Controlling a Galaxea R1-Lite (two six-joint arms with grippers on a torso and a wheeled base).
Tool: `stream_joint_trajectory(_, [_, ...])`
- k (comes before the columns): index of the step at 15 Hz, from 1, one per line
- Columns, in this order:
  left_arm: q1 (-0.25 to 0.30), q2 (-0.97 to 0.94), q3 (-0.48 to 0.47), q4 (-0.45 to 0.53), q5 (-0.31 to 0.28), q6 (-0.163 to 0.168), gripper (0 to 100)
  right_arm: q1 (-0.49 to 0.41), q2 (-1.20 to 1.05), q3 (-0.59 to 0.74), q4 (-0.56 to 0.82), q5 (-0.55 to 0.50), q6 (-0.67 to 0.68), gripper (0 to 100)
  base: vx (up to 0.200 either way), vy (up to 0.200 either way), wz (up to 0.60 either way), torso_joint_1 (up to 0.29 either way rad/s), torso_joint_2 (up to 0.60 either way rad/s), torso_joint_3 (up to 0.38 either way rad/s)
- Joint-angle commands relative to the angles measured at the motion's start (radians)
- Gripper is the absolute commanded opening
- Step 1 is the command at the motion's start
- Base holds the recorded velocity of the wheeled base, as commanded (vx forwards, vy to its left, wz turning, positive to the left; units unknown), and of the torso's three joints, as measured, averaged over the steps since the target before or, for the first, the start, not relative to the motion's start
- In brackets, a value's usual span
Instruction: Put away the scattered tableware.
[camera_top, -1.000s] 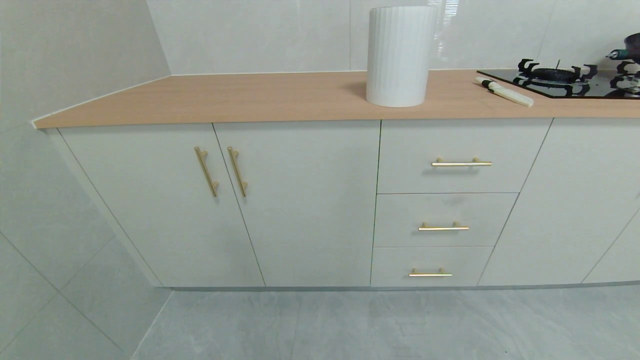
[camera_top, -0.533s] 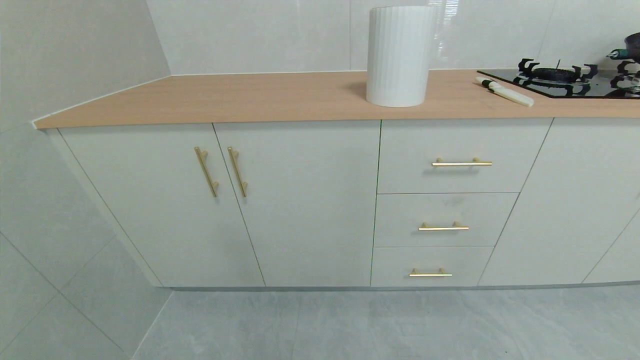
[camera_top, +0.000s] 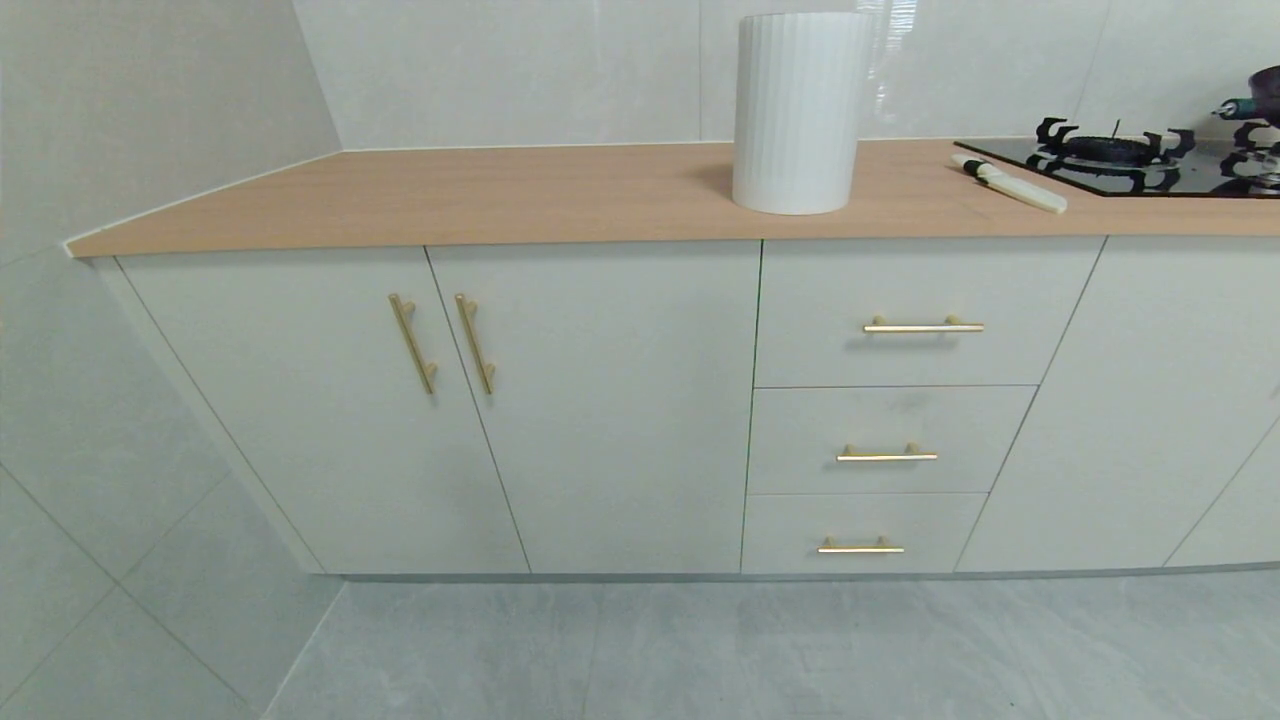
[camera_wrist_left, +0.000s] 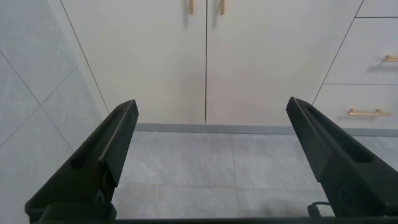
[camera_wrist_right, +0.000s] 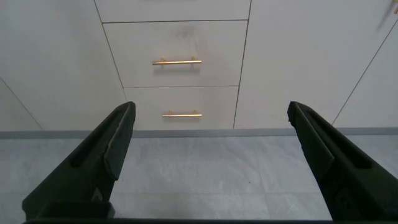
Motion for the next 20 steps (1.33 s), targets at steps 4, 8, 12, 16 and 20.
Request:
stream_joint_trajectory(4, [0.0, 0.0, 0.0, 0.001, 0.0, -0.001, 100, 0.0, 0.003, 0.0, 0.002, 0.0, 0.0, 100, 0.0, 0.0, 0.0, 0.0, 0.0, 0.0])
stream_joint_trajectory(8, [0.0, 0.0, 0.0, -0.001, 0.0, 0.01, 100, 0.0, 0.003, 0.0, 0.002, 0.0, 0.0, 100, 0.0, 0.0, 0.0, 0.0, 0.0, 0.0])
stream_joint_trajectory(12, [0.0, 0.0, 0.0, -0.001, 0.0, 0.007, 100, 0.0, 0.003, -0.001, 0.002, 0.001, 0.0, 100, 0.1, 0.0, 0.0, 0.0, 0.0, 0.001])
stream_joint_trajectory(16, [0.0, 0.0, 0.0, -0.001, 0.0, 0.007, 100, 0.0, 0.003, -0.001, 0.002, 0.001, 0.0, 100, 0.2, 0.0, 0.0, 0.012, 0.0, 0.0])
stream_joint_trajectory(20, [0.0, 0.0, 0.0, -0.001, 0.0, 0.007, 100, 0.0, 0.003, 0.0, 0.002, 0.001, 0.0, 100, 0.2, 0.0, 0.0, 0.006, 0.0, 0.004])
